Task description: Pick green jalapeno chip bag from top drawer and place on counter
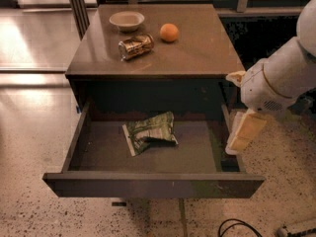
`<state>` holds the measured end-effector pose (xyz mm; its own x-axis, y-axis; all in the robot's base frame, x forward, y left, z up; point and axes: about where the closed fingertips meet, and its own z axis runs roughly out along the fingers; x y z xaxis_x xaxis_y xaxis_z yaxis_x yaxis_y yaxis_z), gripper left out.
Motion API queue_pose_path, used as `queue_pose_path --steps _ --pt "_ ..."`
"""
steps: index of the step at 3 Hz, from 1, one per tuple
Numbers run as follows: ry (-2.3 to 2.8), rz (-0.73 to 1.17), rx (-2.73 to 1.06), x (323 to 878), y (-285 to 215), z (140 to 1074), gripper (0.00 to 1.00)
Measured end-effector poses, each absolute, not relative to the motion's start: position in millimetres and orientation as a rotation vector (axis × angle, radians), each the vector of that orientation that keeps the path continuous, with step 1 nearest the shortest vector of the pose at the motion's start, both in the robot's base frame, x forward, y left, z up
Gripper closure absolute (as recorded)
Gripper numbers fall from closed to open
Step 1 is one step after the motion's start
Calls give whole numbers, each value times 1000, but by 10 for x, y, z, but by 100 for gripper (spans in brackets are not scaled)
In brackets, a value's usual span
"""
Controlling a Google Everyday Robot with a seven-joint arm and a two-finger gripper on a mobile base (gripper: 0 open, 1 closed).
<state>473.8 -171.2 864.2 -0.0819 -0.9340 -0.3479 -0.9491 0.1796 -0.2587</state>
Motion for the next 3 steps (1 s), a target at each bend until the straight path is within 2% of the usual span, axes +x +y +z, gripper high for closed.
queue_pose_path --steps 1,3 --pt "1951 90 -1783 5089 -1423 8370 0" --pt "1874 121 -1810 5323 -1264 8051 0"
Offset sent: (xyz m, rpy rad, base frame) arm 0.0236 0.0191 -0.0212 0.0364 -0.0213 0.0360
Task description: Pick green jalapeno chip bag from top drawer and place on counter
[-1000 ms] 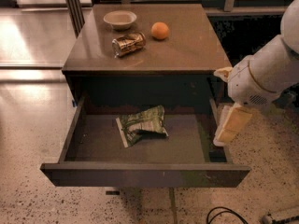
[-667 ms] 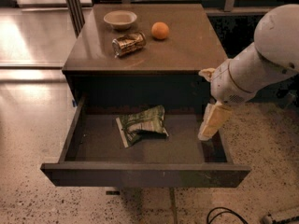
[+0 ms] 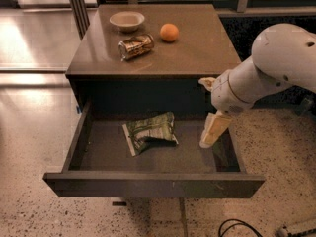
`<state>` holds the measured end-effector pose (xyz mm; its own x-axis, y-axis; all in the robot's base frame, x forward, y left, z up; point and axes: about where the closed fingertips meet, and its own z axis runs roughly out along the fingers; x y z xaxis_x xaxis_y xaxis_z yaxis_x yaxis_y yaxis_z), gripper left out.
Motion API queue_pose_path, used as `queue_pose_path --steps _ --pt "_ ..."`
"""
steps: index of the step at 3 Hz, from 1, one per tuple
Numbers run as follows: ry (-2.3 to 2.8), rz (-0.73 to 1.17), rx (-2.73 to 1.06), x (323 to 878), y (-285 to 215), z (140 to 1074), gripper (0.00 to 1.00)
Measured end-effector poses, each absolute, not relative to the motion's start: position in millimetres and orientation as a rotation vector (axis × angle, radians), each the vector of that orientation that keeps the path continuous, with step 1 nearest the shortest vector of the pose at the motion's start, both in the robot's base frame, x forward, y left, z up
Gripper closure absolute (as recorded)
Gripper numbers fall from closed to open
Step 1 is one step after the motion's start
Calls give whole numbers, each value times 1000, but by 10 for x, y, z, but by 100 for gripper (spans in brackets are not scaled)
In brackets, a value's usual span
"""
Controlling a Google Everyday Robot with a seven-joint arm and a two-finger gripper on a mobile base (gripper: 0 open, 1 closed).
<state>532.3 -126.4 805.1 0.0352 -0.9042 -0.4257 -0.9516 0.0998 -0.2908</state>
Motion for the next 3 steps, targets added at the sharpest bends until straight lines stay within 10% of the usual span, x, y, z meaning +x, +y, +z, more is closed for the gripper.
queue_pose_path --steps 3 --pt "1552 331 -2020 5895 -320 7275 0"
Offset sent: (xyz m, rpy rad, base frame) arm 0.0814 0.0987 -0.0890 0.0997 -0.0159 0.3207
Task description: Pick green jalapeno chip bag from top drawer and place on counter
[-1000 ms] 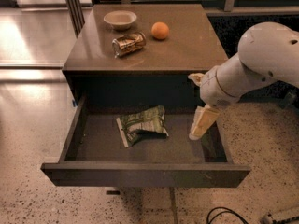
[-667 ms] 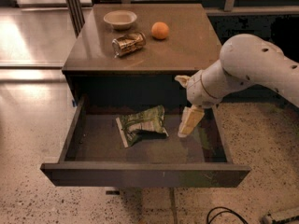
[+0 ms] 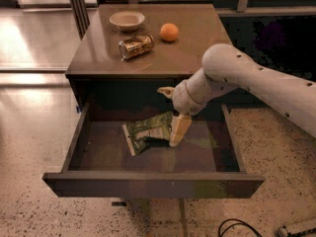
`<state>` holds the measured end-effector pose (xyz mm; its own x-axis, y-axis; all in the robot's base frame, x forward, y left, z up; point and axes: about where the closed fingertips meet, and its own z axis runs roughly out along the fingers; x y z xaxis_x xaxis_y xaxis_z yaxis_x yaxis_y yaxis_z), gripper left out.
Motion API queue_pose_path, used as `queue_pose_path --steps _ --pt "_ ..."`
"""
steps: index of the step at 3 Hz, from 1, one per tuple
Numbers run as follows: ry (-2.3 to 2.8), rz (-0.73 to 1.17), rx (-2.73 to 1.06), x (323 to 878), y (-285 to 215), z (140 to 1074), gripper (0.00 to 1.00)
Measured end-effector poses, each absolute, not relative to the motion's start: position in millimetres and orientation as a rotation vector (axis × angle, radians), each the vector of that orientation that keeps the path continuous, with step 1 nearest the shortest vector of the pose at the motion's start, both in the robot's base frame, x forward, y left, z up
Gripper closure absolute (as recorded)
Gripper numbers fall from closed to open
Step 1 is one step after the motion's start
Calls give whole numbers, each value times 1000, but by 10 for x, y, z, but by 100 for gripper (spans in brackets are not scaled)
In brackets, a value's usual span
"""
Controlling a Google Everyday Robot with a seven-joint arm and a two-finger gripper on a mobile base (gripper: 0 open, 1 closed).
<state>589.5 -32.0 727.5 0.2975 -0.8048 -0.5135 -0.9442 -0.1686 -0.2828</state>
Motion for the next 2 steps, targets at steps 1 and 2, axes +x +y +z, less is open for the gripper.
queue_pose_path --steps 1,2 --pt "1457 453 -2124 5711 19 7090 0" --pt "1457 453 -2125 5711 19 7088 0"
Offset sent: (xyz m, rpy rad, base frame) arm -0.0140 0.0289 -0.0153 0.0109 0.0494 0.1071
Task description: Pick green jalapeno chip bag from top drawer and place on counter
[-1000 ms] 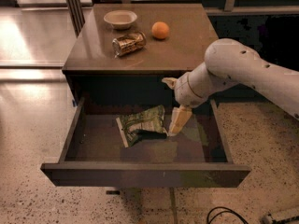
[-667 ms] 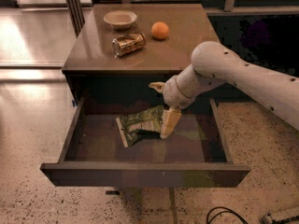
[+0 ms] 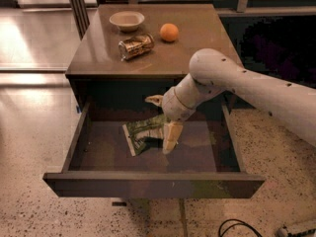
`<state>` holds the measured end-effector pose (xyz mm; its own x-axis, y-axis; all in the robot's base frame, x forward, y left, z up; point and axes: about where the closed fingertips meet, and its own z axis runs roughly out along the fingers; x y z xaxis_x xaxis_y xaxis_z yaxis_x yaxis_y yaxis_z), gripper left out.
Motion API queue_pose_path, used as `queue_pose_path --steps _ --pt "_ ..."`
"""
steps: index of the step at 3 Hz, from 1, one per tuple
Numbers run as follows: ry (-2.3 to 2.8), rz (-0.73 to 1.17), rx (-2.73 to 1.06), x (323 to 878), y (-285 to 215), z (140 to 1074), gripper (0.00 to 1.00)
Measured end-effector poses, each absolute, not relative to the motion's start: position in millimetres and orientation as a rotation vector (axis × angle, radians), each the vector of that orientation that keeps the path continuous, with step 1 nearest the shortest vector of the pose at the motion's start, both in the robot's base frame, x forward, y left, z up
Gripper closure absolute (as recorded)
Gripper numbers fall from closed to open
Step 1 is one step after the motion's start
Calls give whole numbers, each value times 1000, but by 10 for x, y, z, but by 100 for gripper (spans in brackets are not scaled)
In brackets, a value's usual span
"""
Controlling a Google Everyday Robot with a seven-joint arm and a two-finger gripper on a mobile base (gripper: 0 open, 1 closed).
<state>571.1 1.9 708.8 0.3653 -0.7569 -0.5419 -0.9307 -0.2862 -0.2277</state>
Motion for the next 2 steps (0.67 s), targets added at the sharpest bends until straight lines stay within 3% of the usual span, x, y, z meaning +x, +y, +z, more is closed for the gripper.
queue_pose_path --steps 2 --pt "1465 451 -2166 5913 117 6613 0"
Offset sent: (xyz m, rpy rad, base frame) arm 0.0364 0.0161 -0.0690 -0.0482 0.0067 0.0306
